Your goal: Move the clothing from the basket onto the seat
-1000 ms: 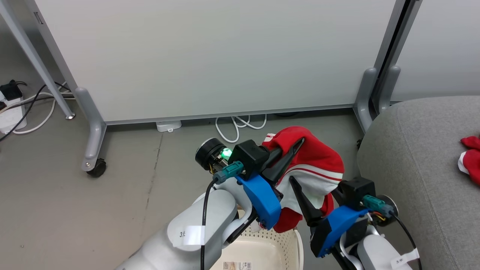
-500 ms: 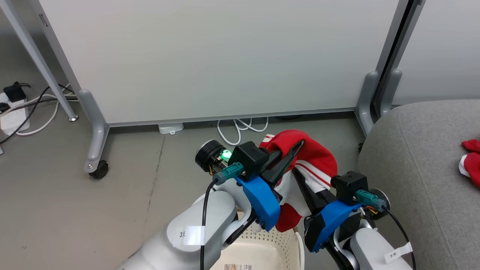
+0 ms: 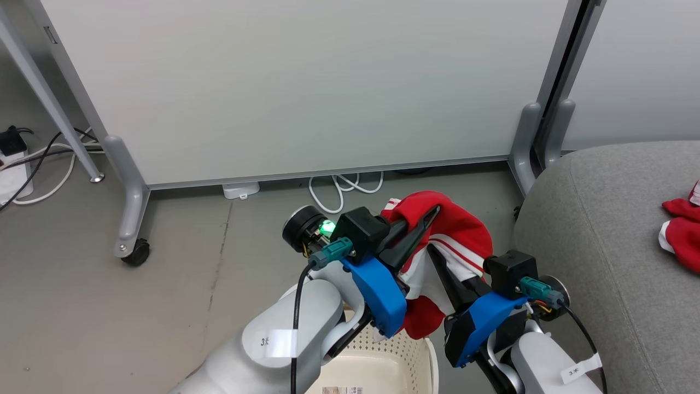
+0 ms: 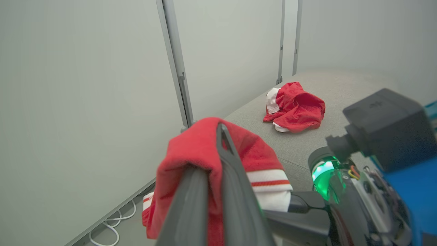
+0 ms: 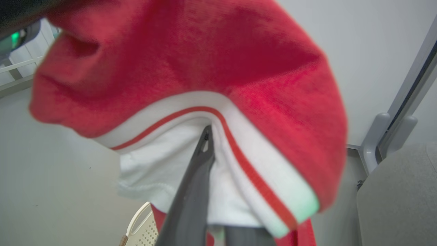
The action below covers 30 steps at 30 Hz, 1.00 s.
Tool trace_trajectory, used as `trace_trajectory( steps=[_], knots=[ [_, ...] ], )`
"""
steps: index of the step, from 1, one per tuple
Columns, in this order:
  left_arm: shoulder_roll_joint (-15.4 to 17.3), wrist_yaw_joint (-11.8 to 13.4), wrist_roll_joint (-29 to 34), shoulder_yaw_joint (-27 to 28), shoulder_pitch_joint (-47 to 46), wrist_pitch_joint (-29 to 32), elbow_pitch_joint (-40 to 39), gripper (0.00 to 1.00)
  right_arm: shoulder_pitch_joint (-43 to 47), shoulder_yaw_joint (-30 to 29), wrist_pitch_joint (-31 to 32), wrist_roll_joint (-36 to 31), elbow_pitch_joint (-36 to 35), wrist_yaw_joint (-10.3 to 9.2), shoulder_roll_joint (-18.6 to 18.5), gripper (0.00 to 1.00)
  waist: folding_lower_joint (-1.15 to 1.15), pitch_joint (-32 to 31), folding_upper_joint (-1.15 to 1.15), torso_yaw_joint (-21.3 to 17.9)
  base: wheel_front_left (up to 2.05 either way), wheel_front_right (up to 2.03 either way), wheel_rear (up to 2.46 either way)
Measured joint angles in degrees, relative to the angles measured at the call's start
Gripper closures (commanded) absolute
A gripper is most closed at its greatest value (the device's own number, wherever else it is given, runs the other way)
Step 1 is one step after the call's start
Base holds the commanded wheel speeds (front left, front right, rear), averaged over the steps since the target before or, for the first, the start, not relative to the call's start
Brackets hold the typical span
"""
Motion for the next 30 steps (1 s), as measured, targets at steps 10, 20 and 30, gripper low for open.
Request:
trace_trajectory(
  steps=[10,20,30],
  knots=[
    [0.00,0.00,-0.20,0.45,0.23,0.00,0.74,0.00,-0.05,0.02,0.03,0.03,0.14,0.00,0.00,1.00,0.00,0.10,0.00,-0.54,0.00,0.00,0.00],
    [-0.10,0.00,-0.24,0.76,0.31,0.00,1.22,0.00,-0.27,0.03,0.03,0.07,0.21,0.00,0.00,1.00,0.00,0.18,0.00,-0.80,0.00,0.00,0.00],
    [0.41,0.00,0.51,1.21,1.87,0.00,1.35,0.00,-0.27,-0.29,0.02,0.10,0.03,0.00,0.00,1.00,0.00,0.28,0.00,-0.94,0.00,0.00,0.00]
  ],
)
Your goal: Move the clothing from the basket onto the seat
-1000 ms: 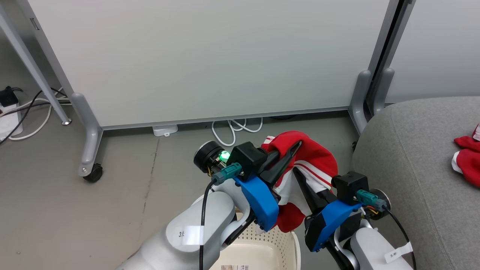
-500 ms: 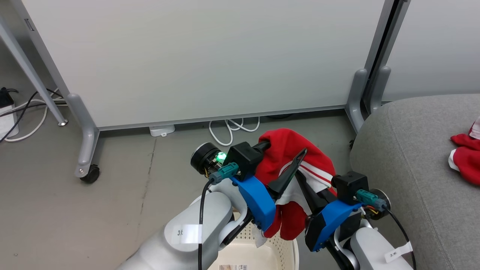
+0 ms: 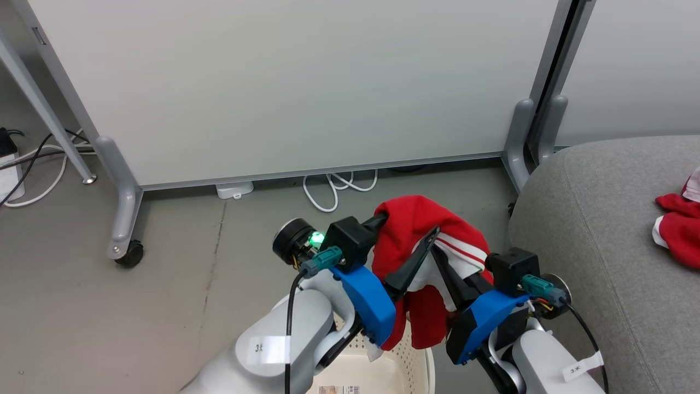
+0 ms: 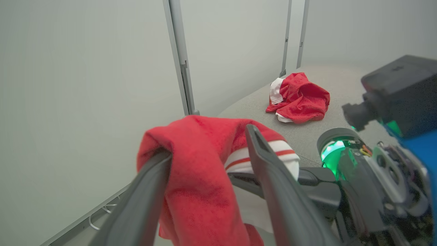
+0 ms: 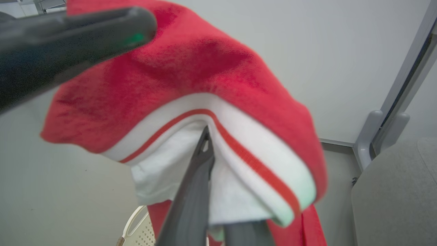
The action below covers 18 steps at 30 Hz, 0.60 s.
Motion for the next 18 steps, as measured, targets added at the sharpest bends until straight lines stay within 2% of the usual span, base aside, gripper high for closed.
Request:
trace_trajectory(
  steps=[6,18],
  knots=[
    [0.98,0.00,0.27,1.60,2.91,0.00,-0.74,0.00,0.01,-0.54,-0.21,-0.10,-0.20,0.00,0.00,1.00,0.00,0.17,0.00,0.25,0.00,0.00,0.00],
    [4.86,0.00,5.55,11.47,12.28,-0.01,-5.57,0.00,0.68,-2.26,0.09,-0.90,-1.46,0.00,0.00,1.00,0.00,0.98,0.00,0.77,0.00,0.00,0.00]
  ],
)
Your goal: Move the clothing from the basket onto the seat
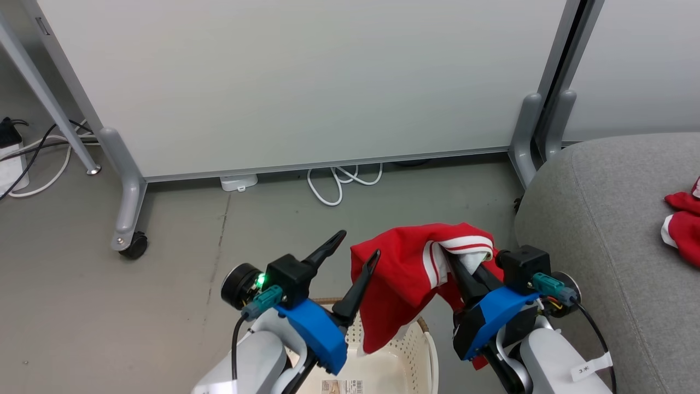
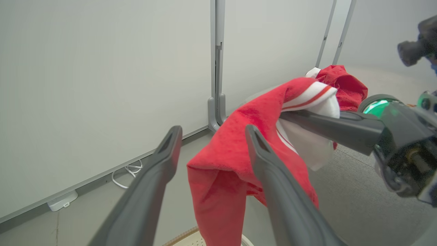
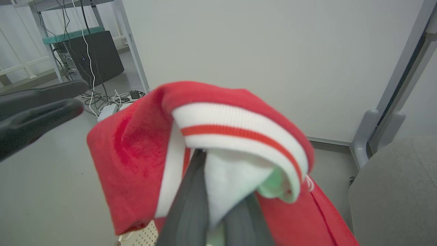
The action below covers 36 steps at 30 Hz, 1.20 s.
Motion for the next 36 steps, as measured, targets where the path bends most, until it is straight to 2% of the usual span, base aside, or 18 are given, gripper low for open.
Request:
trace_trajectory(
  steps=[17,36],
  knots=[
    [2.61,0.00,5.78,10.49,10.61,-0.05,-6.47,0.00,1.29,-1.01,0.77,-0.42,-1.42,0.00,-0.07,1.00,0.00,0.14,0.00,0.56,0.00,0.00,0.00],
    [2.08,0.00,6.78,13.03,12.07,-0.05,-7.05,0.00,1.55,-1.43,1.19,-0.74,-2.05,0.00,-0.12,1.00,0.00,0.44,0.00,-0.36,0.00,0.00,0.00]
  ],
)
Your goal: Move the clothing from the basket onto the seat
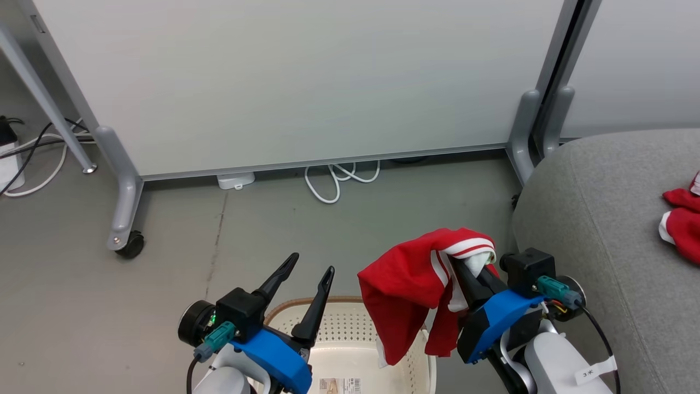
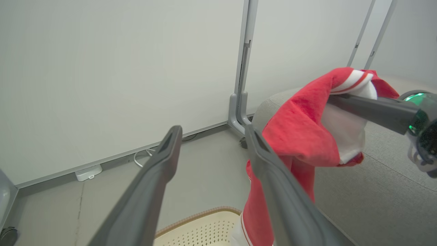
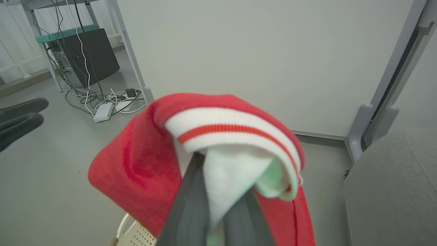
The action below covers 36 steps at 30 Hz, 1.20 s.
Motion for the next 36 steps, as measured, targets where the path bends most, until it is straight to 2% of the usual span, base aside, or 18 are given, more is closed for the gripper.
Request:
trace_trajectory(
  steps=[9,36],
  knots=[
    [0.42,0.00,0.45,0.76,0.02,0.00,-0.36,0.00,-0.11,0.02,-0.02,0.01,-0.09,0.00,0.00,1.00,0.00,0.67,0.00,-3.95,0.00,0.00,0.00],
    [0.64,0.00,1.33,1.47,-0.50,0.00,-0.75,0.00,0.37,-2.21,-0.11,-0.20,-1.35,-0.01,-0.08,1.00,0.00,3.36,0.00,-20.76,0.00,0.00,0.00]
  ],
)
